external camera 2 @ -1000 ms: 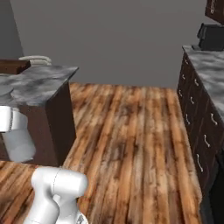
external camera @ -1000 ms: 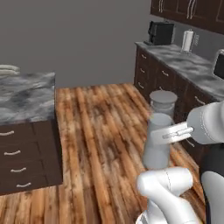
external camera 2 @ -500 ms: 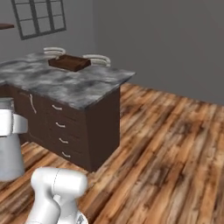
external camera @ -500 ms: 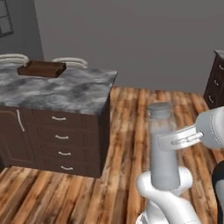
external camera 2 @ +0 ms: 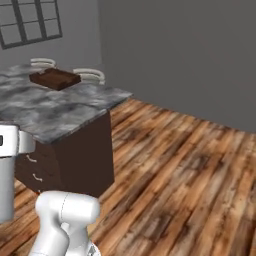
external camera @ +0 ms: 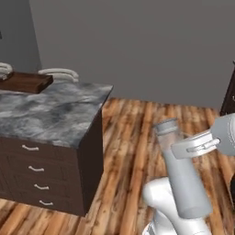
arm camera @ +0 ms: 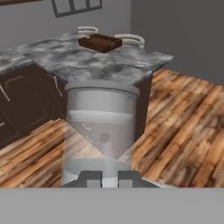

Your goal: There is a tray on the dining counter. Grab the cup, mug, and pitcher and place them on the tray. The pitcher may be placed next to the tray if it cannot fit the tray.

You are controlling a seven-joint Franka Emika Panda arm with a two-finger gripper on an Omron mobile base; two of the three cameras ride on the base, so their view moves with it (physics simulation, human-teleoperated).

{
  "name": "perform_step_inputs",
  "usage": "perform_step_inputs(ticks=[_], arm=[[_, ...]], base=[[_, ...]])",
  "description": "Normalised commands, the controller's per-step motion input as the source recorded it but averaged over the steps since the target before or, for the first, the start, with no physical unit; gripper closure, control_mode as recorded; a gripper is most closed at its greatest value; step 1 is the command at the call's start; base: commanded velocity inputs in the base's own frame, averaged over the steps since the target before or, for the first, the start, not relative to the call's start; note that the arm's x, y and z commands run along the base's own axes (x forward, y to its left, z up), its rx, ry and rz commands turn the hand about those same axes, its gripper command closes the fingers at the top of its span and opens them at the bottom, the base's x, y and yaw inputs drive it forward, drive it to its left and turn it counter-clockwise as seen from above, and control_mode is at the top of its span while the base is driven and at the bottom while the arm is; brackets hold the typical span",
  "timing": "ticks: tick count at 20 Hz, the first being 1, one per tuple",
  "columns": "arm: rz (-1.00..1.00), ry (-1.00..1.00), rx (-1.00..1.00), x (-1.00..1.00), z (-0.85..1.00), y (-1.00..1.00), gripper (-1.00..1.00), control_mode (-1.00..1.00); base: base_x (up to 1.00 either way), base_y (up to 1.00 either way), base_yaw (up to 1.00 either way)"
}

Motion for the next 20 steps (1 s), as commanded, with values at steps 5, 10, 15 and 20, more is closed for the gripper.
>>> perform_step_inputs(ticks=[5,10,15,20], arm=[[0.0,0.0,0.0,0.0,0.0,0.0,1.0,1.0],[0.0,0.0,0.0,0.0,0.0,0.0,1.0,1.0],[0.0,0.0,0.0,0.0,0.0,0.0,1.0,1.0],[0.0,0.0,0.0,0.0,0.0,0.0,1.0,1.0]], base=[[1.0,-0.46,0.15],[1.0,-0.61,0.17],[1.0,-0.7,0.31],[1.0,-0.47,0.58]])
